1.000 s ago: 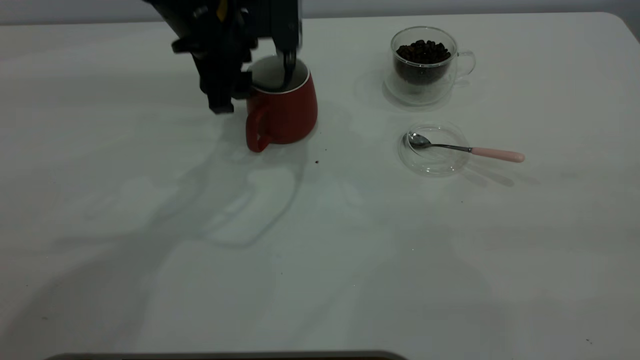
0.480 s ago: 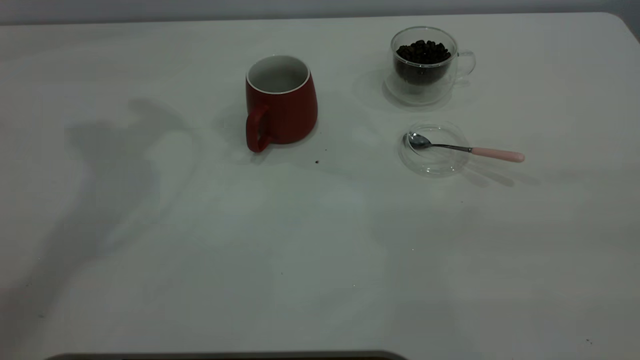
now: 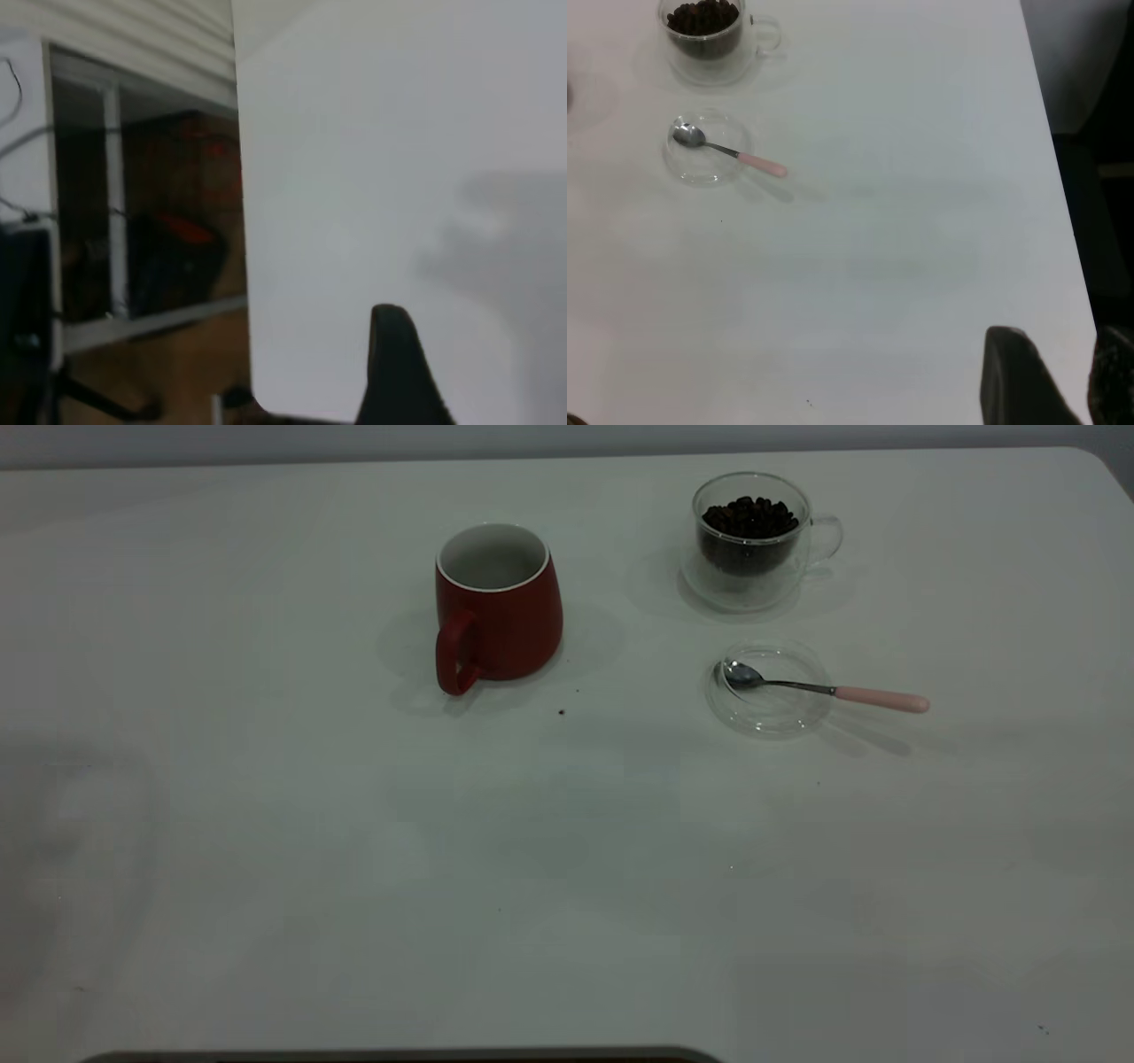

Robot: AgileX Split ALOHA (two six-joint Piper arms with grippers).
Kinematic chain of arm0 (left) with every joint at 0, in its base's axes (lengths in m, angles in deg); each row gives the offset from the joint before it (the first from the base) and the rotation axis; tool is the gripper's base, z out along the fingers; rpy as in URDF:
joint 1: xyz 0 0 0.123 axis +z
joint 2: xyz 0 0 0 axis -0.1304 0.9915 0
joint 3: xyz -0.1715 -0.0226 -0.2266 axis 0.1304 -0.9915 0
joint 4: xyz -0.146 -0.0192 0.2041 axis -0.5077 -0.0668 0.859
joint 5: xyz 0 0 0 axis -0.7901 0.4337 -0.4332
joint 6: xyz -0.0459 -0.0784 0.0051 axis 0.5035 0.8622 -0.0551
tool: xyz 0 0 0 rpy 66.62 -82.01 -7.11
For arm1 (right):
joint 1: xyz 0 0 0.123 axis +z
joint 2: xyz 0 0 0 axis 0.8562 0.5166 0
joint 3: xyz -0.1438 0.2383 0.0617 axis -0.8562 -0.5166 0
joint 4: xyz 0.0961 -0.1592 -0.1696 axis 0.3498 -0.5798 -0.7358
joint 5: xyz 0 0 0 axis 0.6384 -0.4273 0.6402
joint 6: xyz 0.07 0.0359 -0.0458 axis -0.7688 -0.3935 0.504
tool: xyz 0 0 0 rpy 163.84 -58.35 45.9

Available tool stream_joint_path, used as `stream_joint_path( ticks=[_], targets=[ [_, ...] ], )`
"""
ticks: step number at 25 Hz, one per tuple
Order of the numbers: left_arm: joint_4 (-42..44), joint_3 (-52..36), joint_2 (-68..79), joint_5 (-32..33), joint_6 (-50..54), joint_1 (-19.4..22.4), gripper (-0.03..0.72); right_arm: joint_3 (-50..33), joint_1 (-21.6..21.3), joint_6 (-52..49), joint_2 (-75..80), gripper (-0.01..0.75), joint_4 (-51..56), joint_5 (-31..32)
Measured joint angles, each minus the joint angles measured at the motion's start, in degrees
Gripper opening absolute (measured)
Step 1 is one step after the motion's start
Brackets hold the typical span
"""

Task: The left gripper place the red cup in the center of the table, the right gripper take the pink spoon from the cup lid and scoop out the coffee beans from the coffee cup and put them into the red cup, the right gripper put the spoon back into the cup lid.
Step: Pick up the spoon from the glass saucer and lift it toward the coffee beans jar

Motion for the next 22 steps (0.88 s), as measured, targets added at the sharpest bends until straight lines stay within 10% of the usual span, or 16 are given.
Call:
stream_joint_path(
  ticks=[22],
  targets=[
    [-22.48,-13.5,-41.13,0.99,-5.31,0.05,0.529,0.0,0.0,-0.05,0.0,0.237,0.0,0.04]
  ],
)
